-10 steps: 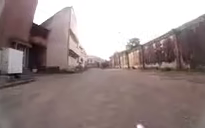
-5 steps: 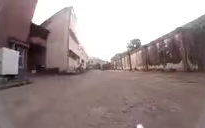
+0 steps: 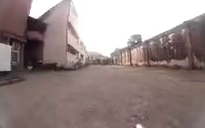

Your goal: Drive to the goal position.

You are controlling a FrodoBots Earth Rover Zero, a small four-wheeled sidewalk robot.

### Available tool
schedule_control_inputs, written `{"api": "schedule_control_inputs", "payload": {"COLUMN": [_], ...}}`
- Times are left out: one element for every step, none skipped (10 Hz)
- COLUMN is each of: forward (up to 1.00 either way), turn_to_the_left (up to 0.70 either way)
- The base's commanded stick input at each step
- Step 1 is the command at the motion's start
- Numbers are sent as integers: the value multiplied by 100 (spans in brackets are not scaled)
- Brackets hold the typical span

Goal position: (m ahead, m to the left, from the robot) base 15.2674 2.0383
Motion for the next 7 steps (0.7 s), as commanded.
{"api": "schedule_control_inputs", "payload": {"forward": [100,100,100,100,100,100,100], "turn_to_the_left": [0,0,0,0,0,0,0]}}
